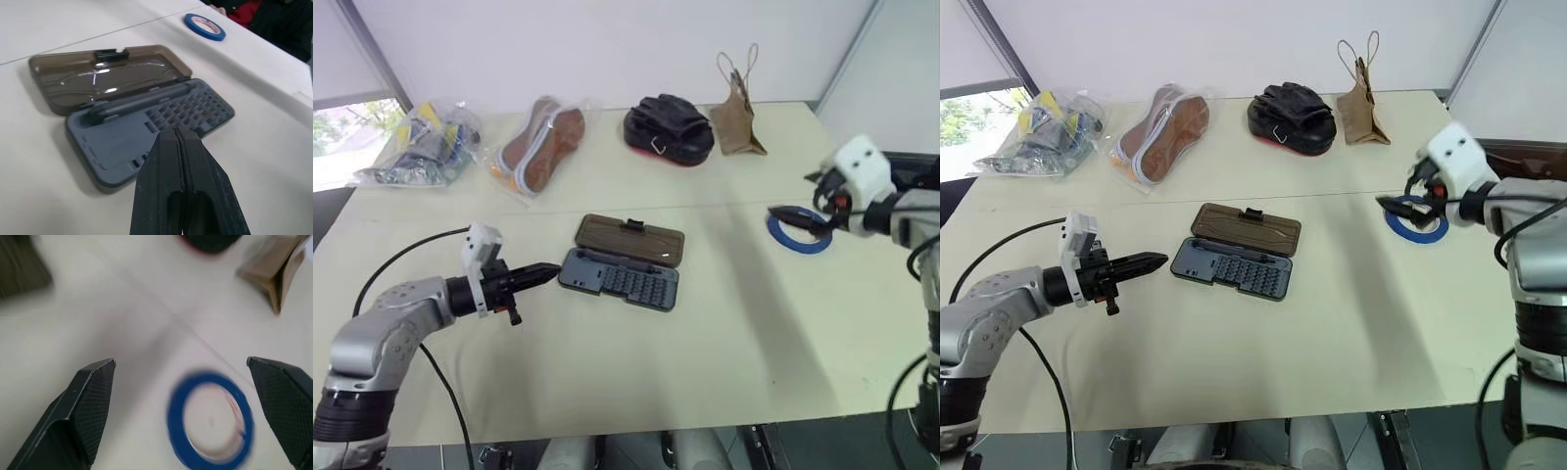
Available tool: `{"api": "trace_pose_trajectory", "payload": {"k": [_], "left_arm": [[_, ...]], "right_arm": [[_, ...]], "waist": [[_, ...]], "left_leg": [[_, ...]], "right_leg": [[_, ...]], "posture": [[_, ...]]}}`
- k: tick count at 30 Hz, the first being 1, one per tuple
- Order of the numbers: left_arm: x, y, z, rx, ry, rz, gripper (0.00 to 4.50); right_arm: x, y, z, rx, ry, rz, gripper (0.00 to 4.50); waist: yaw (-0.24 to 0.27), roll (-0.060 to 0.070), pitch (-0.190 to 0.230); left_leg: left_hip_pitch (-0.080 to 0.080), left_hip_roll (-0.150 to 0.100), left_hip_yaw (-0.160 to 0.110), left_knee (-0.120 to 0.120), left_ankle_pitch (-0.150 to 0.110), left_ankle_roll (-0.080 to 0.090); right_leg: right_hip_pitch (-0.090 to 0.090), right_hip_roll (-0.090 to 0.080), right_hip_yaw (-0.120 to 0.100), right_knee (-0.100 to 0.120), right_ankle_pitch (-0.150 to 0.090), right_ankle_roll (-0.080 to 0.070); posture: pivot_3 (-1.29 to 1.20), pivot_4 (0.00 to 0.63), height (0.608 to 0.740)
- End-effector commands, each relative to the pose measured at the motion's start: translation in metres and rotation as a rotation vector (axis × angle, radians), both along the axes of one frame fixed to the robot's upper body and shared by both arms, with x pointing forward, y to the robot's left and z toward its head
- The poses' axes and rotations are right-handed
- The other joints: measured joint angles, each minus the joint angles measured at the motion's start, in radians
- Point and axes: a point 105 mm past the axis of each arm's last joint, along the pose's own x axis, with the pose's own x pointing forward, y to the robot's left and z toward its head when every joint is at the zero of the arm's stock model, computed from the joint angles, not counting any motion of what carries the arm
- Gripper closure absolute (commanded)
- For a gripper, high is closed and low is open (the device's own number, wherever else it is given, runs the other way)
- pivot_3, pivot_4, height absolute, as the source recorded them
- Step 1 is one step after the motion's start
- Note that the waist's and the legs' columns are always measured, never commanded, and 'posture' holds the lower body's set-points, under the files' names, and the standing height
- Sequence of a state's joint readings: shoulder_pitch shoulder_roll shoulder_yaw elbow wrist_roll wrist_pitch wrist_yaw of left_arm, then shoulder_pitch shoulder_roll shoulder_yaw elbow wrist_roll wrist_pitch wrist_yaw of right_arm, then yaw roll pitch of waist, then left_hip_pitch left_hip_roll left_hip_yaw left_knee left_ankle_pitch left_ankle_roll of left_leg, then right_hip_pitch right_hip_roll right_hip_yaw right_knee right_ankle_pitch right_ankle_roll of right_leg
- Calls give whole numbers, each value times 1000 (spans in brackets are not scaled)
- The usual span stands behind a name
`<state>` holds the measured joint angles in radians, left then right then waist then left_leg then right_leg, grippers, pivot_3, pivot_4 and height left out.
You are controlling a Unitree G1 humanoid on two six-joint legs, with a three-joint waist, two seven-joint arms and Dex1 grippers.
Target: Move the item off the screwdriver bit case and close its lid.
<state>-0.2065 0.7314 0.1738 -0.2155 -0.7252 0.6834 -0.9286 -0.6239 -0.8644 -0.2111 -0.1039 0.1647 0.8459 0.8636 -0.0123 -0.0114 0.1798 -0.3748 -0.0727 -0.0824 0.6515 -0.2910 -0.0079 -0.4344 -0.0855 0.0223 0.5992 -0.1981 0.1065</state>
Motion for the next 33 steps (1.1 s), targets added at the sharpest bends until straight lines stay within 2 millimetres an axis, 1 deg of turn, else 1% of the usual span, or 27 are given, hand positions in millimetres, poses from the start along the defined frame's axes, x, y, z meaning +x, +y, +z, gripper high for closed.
{"api": "trace_pose_trajectory", "payload": {"k": [1, 3, 5, 7, 9, 13, 17, 18, 21, 22, 25, 29, 33], "left_arm": [[8, 1, 11, 22, -66, -6, 4500], [14, 2, 9, 42, -78, -3, 4500], [19, 2, 6, 69, -91, -7, 4500], [25, 0, -1, 105, -103, -18, 4500], [30, -5, -9, 141, -111, -40, 4500], [45, -20, -25, 180, -114, -90, 4500], [52, -29, -36, 206, -102, -146, 4500], [52, -30, -43, 237, -89, -159, 4500], [50, -21, -77, 466, -75, -204, 4500], [50, -19, -83, 507, -75, -212, 4500], [51, -20, -85, 493, -76, -212, 4500], [51, -23, -83, 468, -84, -218, 4500], [50, -27, -81, 446, -87, -216, 4500]], "right_arm": [[-1, 22, 17, 136, -47, 69, 14], [-2, 46, 12, 201, -18, 152, 14], [-4, 67, -1, 212, 28, 224, 14], [-5, 81, -16, 190, 63, 267, 14], [-2, 89, -25, 191, 80, 288, 14], [15, 96, -39, 175, 99, 274, 14], [25, 100, -47, 167, 115, 283, 14], [27, 101, -50, 163, 121, 282, 14], [36, 104, -62, 135, 147, 289, 14], [37, 105, -64, 130, 153, 293, 14], [44, 110, -72, 111, 173, 302, 14], [61, 126, -88, 66, 221, 324, 14], [74, 136, -97, 28, 253, 340, 14]], "waist": [[1, 0, 0], [1, 0, 0], [0, 0, 0], [1, 0, 0], [2, 0, 0], [3, 0, 0], [-2, 0, 0], [-4, 0, 0], [-4, 0, -1], [-4, 0, -2], [-5, 4, -5], [-6, 4, -5], [-7, 4, -5]], "left_leg": [[0, 0, 0, 0, 0, 0], [0, 0, 0, 0, 0, 0], [0, 0, 0, 0, 0, 0], [0, -1, 0, 0, 0, 0], [0, -1, 0, 0, 0, 0], [-1, -2, 0, 1, 0, 0], [-1, -2, 0, 1, 0, 0], [-1, -1, 0, 1, 0, 0], [-1, -1, 1, 0, 1, -2], [-1, -1, 0, 0, 1, -2], [2, -1, 1, 1, 0, 0], [3, -1, 0, 2, 1, 0], [3, -1, 0, 6, 1, 0]], "right_leg": [[0, 0, 0, 0, 0, 0], [0, 0, 0, 0, 0, 0], [0, 0, 0, 0, 0, 0], [0, -1, 0, 0, 0, 0], [0, -1, 0, 0, 0, 0], [0, -1, 0, 1, 0, 0], [-1, -1, -1, 1, 0, 0], [-1, -1, 0, 1, 0, 0], [-2, 0, 0, 2, 0, 0], [-2, 0, 0, 2, 0, 0], [1, 0, 0, 3, 0, 0], [0, 0, 0, 7, 0, 0], [0, 0, 0, 12, 0, 0]], "posture": [[0, 150, 740], [0, 150, 740], [0, 150, 740], [0, 150, 740], [0, 150, 740], [0, 150, 740], [0, 150, 740], [0, 150, 740], [0, 150, 740], [0, 150, 740], [0, 150, 740], [0, 150, 740], [0, 150, 740]]}}
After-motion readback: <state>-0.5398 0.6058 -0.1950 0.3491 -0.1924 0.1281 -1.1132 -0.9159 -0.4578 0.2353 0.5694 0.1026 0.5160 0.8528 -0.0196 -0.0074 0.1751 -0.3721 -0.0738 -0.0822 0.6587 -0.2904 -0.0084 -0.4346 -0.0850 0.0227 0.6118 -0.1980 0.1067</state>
